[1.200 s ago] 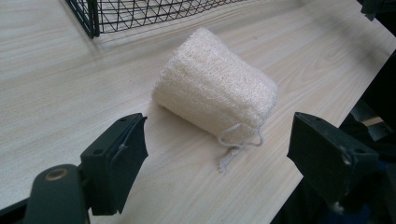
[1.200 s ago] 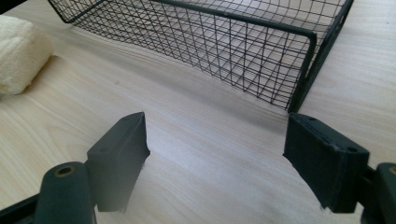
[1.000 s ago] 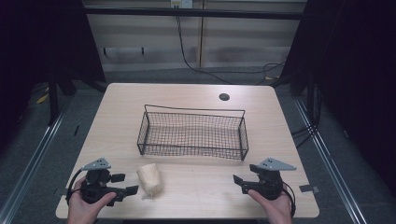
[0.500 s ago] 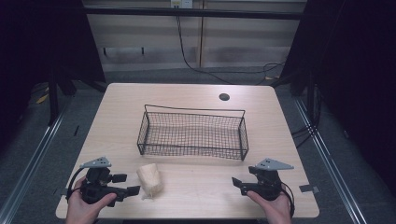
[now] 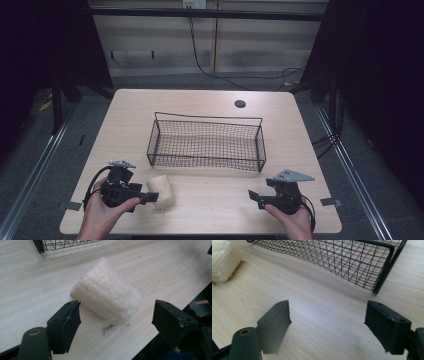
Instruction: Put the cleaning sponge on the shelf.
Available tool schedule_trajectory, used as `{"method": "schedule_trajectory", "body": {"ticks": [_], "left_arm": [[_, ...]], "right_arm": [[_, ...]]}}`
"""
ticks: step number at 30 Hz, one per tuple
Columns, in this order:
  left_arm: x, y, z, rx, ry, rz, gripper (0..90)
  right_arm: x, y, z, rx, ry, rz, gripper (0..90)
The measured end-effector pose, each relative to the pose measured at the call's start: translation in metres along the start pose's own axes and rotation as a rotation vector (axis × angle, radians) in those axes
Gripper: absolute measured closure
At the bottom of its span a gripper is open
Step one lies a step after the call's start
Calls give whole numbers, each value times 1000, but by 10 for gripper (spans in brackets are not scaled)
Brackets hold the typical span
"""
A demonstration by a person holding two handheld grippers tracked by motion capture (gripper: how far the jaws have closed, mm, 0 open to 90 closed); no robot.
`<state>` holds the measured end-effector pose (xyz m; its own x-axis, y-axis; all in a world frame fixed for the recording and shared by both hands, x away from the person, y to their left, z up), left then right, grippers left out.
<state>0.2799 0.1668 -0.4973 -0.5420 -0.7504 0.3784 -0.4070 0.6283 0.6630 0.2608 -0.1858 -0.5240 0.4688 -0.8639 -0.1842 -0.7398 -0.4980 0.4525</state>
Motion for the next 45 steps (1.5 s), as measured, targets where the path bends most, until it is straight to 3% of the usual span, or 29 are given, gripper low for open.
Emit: {"method": "schedule_trajectory", "body": {"ticks": [5,7,16,21,27,39,41,42,43,45], "left_arm": [[-3,-7,0,-56,26,-5,194],[-1,-10,0,-49,46,-9,191],[-1,-24,6,-147,43,-5,174],[-1,-32,3,-152,65,-20,174],[0,-41,3,-199,45,-17,168],[5,-56,-4,-220,50,-17,170],[5,-56,-3,-238,36,-17,171],[5,-57,-2,-238,31,-26,180],[6,-58,-2,-245,25,-21,258],[6,-58,0,-262,12,-17,275]], "right_arm": [[0,-1,1,-4,2,-5,203],[-1,-1,1,-5,-1,-5,203],[-1,-1,2,-13,-2,-2,204],[-1,-3,3,-21,3,-5,204],[-1,-3,3,-20,3,-5,205],[-2,-3,4,-25,2,-6,206],[-2,-3,3,-22,4,-6,206],[-2,-3,3,-21,3,-7,206],[-2,-3,3,-21,3,-6,206],[-2,-3,3,-23,4,-6,206]]}}
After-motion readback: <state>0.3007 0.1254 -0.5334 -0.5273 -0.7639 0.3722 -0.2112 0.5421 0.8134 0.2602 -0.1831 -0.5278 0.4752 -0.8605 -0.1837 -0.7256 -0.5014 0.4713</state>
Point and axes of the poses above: each handheld gripper's, and its own axes: y roughly backward along the jaws, z roughly out of its underside, x roughly to its right, the point moved 9 cm from there along -y, roughly forward along the jaws, and after that the axes turned 13 degrees about x, right-handed, at the moved point
